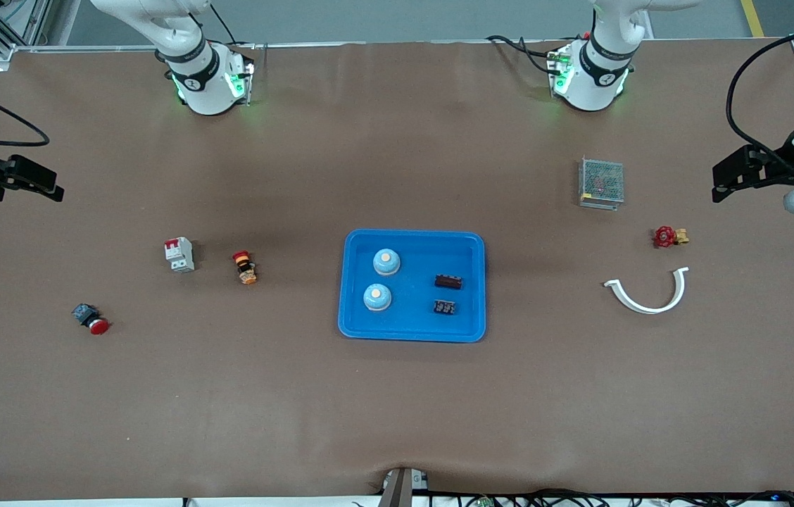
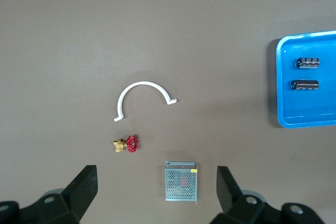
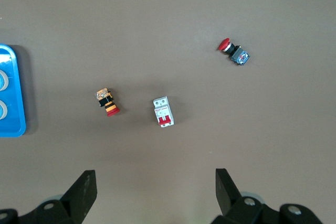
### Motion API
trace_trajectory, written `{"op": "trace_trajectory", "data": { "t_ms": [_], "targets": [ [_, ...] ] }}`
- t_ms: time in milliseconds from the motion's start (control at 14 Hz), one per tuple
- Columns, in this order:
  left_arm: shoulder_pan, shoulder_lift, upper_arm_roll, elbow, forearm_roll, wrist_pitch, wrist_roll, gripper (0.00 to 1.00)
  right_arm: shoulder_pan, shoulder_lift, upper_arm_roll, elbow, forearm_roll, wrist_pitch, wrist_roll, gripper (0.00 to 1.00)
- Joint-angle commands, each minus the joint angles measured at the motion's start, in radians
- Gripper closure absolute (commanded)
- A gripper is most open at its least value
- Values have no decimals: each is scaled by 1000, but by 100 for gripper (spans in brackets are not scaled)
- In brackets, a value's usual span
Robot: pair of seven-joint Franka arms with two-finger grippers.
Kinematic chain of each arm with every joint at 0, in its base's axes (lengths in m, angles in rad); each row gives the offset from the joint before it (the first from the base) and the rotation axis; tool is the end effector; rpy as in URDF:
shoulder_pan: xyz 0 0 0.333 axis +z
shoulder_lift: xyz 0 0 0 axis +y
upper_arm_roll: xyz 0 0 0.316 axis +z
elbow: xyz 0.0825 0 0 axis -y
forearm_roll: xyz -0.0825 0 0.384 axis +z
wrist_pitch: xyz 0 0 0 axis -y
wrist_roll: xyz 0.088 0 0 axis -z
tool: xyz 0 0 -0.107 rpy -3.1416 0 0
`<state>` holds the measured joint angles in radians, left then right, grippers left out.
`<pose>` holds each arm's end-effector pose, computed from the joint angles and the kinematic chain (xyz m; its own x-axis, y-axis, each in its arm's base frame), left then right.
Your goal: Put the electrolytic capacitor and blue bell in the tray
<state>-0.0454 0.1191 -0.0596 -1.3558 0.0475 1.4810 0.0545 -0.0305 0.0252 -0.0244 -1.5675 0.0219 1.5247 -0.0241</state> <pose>0.5800 -0.0532 0.6496 0.9880 -0.1541 0.0042 -0.1538 -0.9873 -0.0405 0.5560 -0.0279 0.6082 0.9973 -0.0297 -0.0674 -0.0313 -0.9992 -0.0229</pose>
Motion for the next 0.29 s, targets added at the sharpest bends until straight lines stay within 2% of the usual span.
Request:
{"op": "trace_trajectory", "data": {
  "t_ms": [0,215],
  "targets": [
    [10,-12,-5,-5,-11,-11,-10,0,-17,-18,18,-20,-13,12,-10,0],
    [9,-9,-3,-5,-8,-11,-10,0,-20,-14,15,-22,-16,9,-10,0]
  ]
}}
